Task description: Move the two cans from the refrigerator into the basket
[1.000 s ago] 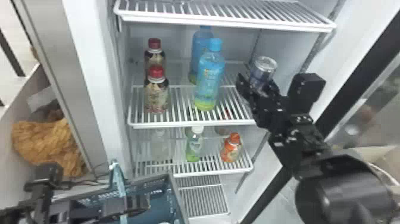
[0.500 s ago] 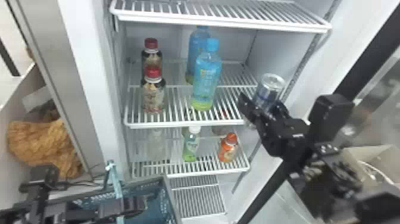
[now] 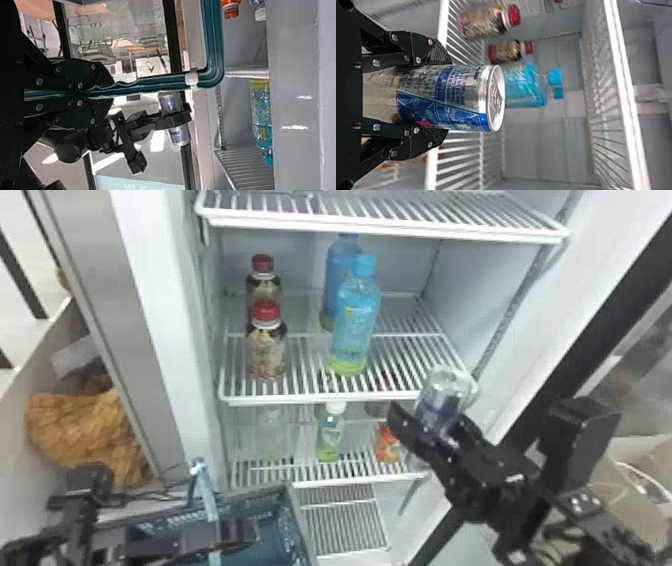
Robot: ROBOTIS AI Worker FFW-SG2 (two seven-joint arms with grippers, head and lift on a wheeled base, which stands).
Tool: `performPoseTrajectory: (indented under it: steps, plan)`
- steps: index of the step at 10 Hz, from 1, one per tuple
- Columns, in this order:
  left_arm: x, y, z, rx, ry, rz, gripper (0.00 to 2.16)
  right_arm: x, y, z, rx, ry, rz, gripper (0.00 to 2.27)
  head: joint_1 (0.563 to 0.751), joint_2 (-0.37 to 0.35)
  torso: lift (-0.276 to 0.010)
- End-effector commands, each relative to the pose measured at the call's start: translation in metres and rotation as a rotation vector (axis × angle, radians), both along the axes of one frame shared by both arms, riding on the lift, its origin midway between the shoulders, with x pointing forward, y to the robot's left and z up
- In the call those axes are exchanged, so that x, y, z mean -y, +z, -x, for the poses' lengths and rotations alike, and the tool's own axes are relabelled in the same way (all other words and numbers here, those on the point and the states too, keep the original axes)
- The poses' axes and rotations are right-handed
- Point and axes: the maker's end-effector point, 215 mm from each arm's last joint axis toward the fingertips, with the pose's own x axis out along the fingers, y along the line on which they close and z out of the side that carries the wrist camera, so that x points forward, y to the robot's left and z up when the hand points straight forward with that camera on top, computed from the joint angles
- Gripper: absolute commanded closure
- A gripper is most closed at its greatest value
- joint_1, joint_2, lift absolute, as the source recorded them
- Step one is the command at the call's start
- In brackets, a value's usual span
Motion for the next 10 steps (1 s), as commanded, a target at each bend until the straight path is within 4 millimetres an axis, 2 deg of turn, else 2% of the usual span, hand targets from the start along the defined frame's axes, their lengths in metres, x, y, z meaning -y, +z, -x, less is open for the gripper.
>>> performPoseTrajectory:
  steps: [1, 3, 4, 7, 8, 10]
  plan:
    - [0.003, 0.001, 0.001, 0.000, -0.007, 0.008, 1.19, -0.020, -0.017, 0.015, -0.057, 0.048, -0.037, 1.28, 0.695, -0.157, -0.025]
    - [0.005, 0.003, 0.001, 0.002, -0.012, 0.013, 1.19, -0.062, -0.037, 0.032, -0.126, 0.143, -0.099, 1.28, 0.695, -0.115, -0.025]
    - [0.008, 0.006, 0.001, 0.007, -0.018, 0.019, 1.19, -0.076, -0.051, 0.036, -0.161, 0.178, -0.124, 1.28, 0.695, -0.101, -0.025]
    - [0.019, 0.011, 0.006, 0.009, -0.048, 0.039, 1.19, -0.098, -0.076, 0.045, -0.220, 0.244, -0.138, 1.28, 0.695, -0.044, -0.025]
    - [0.022, 0.014, 0.007, 0.013, -0.059, 0.049, 1.19, -0.107, -0.094, 0.044, -0.250, 0.277, -0.148, 1.28, 0.695, -0.038, -0.025]
    - [0.029, 0.021, 0.011, 0.017, -0.082, 0.075, 1.19, -0.129, -0.114, 0.036, -0.251, 0.331, -0.178, 1.28, 0.695, -0.018, -0.025]
